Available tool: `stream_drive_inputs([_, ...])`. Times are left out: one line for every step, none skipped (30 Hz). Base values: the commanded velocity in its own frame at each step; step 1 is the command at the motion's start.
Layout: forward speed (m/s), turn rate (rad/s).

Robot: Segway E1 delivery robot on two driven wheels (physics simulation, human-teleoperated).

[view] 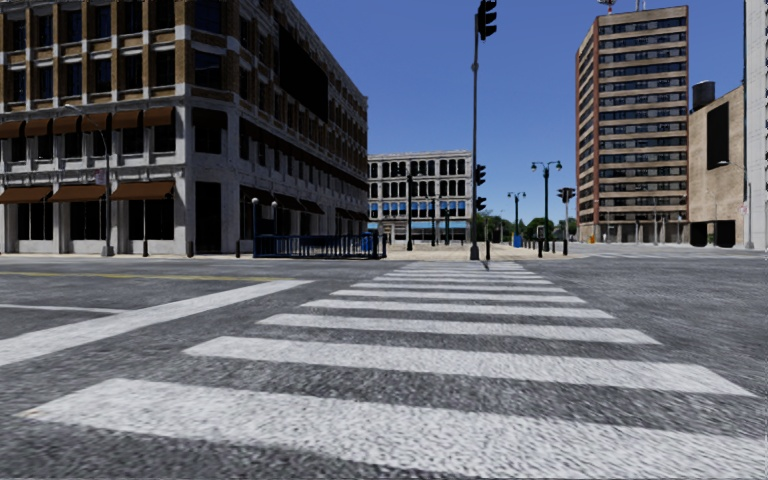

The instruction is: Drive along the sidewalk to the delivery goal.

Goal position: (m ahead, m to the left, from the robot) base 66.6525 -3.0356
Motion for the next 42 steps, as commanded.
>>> stream_drive_inputs([2.0, 0.0])
stream_drive_inputs([2.0, 0.0])
stream_drive_inputs([2.0, 0.0])
stream_drive_inputs([2.0, 0.0])
stream_drive_inputs([2.0, -0.1])
stream_drive_inputs([2.0, -0.1])
stream_drive_inputs([2.0, -0.3])
stream_drive_inputs([2.0, -0.44])
stream_drive_inputs([2.0, -0.5])
stream_drive_inputs([2.0, -0.51])
stream_drive_inputs([2.0, -0.51])
stream_drive_inputs([2.0, -0.51])
stream_drive_inputs([2.0, -0.51])
stream_drive_inputs([2.0, -0.51])
stream_drive_inputs([2.0, -0.51])
stream_drive_inputs([2.0, -0.47])
stream_drive_inputs([2.0, -0.47])
stream_drive_inputs([2.0, -0.39])
stream_drive_inputs([2.0, -0.24])
stream_drive_inputs([2.0, -0.03])
stream_drive_inputs([2.0, 0.0])
stream_drive_inputs([2.0, 0.0])
stream_drive_inputs([2.0, 0.0])
stream_drive_inputs([2.0, 0.0])
stream_drive_inputs([2.0, 0.0])
stream_drive_inputs([2.0, 0.0])
stream_drive_inputs([2.0, 0.0])
stream_drive_inputs([2.0, 0.0])
stream_drive_inputs([2.0, 0.0])
stream_drive_inputs([2.0, 0.0])
stream_drive_inputs([2.0, 0.0])
stream_drive_inputs([2.0, 0.0])
stream_drive_inputs([2.0, 0.0])
stream_drive_inputs([2.0, 0.0])
stream_drive_inputs([2.0, 0.0])
stream_drive_inputs([2.0, 0.0])
stream_drive_inputs([2.0, 0.0])
stream_drive_inputs([2.0, 0.0])
stream_drive_inputs([2.0, 0.0])
stream_drive_inputs([2.0, 0.0])
stream_drive_inputs([2.0, 0.0])
stream_drive_inputs([2.0, 0.0])
